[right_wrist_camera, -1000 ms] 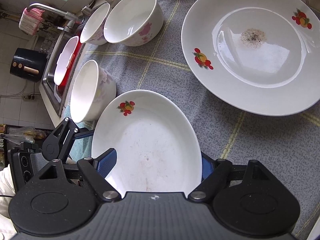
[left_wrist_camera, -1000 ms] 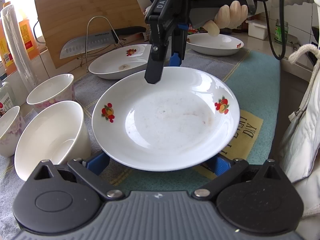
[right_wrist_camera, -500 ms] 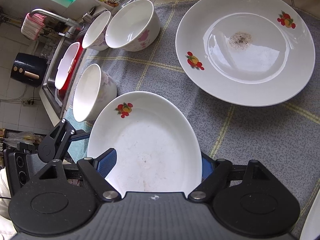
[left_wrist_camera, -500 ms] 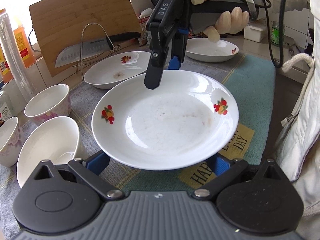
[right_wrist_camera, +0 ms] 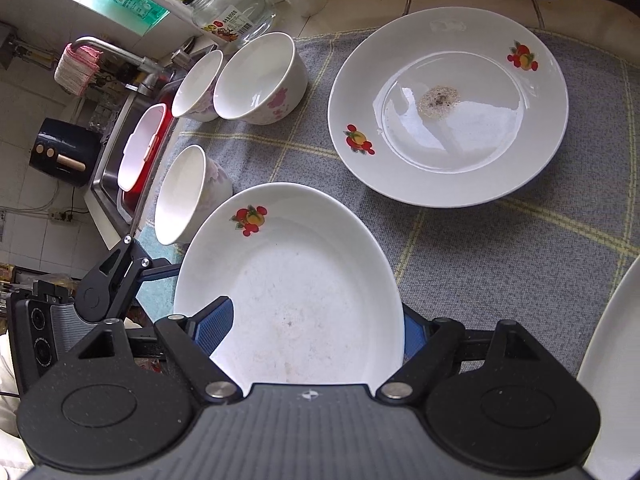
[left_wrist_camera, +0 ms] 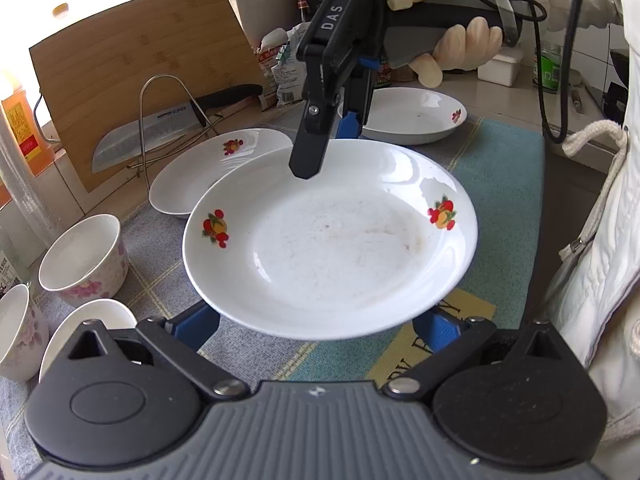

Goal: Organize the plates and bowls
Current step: 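Lift the gripped plate with the right tool and carry it across the towel, then lower the held plate onto the other white plate with the right tool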

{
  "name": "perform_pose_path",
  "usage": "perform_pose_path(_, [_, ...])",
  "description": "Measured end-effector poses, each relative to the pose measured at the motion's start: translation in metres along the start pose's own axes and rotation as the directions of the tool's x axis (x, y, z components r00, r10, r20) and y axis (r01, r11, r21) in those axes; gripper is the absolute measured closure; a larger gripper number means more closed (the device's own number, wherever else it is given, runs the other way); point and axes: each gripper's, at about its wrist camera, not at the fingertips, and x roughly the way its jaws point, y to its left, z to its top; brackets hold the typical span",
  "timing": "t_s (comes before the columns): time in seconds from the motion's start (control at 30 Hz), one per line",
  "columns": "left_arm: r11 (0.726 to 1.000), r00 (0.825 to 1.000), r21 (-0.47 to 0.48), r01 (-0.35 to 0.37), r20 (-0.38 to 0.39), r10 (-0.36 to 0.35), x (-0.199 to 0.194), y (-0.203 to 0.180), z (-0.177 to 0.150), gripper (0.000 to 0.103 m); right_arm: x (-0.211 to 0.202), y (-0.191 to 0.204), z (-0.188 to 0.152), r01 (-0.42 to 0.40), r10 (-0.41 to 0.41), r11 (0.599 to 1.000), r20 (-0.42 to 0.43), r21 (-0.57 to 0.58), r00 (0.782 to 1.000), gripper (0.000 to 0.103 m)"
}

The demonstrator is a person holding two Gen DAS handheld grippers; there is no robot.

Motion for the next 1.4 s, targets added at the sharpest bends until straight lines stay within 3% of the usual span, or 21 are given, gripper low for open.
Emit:
perform_pose_path(0.27, [0.999,1.000,0.026,0.025,0.013,-0.025,0.012,-0.012,0.029,0.001,-0.033,-0.022,-0.013,0.004,-0.005,1.000,0.053,0.012,0.999,0.015])
perform_pose_path(0.73, [0.992,0.993,0.072,0.105,0.044,-0.108,0.070,-0.034,0.093,0.001,-0.095,-0.090,-0.046,0.050,-0.063,0.994,0.138,0.095,0.988,0.015])
perform_pose_path(1.4, [0.969,0.980,0.155,0.193,0.015,-0.198,0.141,-0.053,0.147,0.001,-0.130,-0.174,-0.071,0.094,-0.139,0.970,0.193,0.223,0.971,0.015])
